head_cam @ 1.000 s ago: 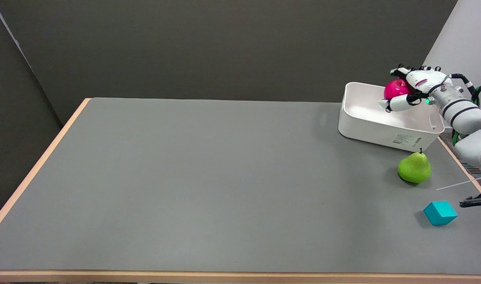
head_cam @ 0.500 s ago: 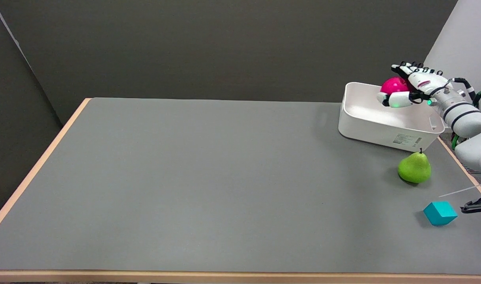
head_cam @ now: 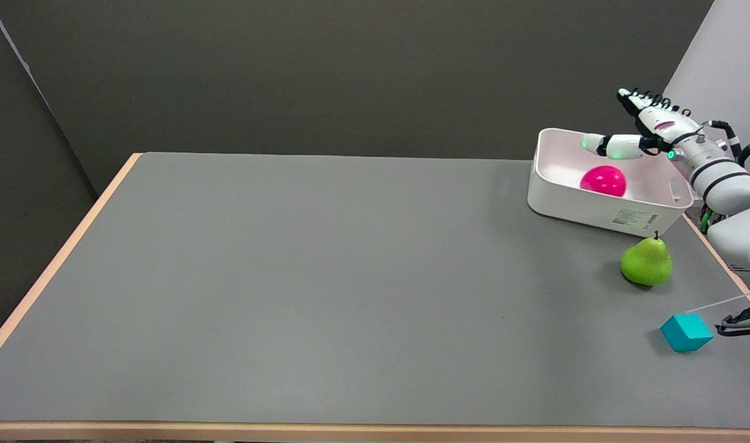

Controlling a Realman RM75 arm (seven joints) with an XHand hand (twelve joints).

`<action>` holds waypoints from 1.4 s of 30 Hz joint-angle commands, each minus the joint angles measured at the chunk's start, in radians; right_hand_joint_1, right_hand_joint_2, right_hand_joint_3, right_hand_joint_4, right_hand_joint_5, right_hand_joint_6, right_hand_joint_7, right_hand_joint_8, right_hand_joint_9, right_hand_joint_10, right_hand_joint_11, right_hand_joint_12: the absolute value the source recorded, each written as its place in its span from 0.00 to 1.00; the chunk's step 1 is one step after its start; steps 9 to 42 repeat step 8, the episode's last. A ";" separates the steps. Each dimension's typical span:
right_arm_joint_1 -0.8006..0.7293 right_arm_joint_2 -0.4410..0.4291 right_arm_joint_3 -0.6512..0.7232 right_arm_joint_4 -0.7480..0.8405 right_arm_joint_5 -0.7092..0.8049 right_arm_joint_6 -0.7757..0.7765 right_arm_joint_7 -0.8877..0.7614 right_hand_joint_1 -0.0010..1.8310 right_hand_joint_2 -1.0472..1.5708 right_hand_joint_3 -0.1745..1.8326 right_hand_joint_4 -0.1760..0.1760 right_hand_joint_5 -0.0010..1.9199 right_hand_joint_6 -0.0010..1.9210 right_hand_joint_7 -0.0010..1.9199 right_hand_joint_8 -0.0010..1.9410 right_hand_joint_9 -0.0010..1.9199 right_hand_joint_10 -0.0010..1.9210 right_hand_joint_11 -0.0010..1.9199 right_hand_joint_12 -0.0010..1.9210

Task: Place the red apple into the white box.

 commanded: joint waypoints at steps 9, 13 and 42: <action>-0.152 -0.003 0.071 0.111 0.118 0.008 0.082 0.15 0.61 0.41 0.49 0.00 0.00 0.00 0.00 0.00 0.00 0.00 0.02; -0.152 -0.003 0.071 0.111 0.118 0.008 0.082 0.15 0.61 0.41 0.49 0.00 0.00 0.00 0.00 0.00 0.00 0.00 0.02; -0.152 -0.003 0.071 0.111 0.118 0.008 0.082 0.15 0.61 0.41 0.49 0.00 0.00 0.00 0.00 0.00 0.00 0.00 0.02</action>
